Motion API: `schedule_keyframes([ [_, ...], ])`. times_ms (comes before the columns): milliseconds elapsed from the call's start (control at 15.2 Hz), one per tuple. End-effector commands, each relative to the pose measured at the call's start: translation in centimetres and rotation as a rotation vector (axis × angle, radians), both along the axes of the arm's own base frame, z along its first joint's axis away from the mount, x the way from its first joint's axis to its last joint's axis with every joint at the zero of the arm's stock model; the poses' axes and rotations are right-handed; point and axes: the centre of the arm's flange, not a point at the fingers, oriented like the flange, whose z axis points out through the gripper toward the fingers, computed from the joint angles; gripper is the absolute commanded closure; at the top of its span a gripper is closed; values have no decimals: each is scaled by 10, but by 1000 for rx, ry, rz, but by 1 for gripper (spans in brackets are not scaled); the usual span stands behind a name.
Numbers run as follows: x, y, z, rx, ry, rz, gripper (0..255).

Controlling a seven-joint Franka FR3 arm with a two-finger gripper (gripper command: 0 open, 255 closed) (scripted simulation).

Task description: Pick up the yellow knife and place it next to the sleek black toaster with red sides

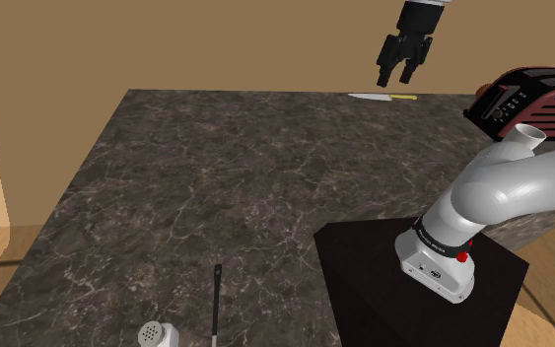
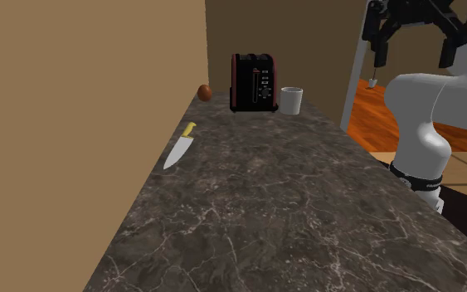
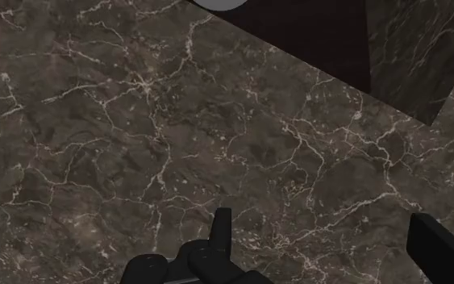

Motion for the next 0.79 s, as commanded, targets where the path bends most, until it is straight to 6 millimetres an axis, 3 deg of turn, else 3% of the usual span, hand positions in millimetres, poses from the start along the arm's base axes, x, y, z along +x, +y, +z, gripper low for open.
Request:
schedule_keyframes([
  [0, 0, 0, 0, 0, 0, 0, 0],
  [726, 24, -107, -70, -98, 84, 257, 0],
])
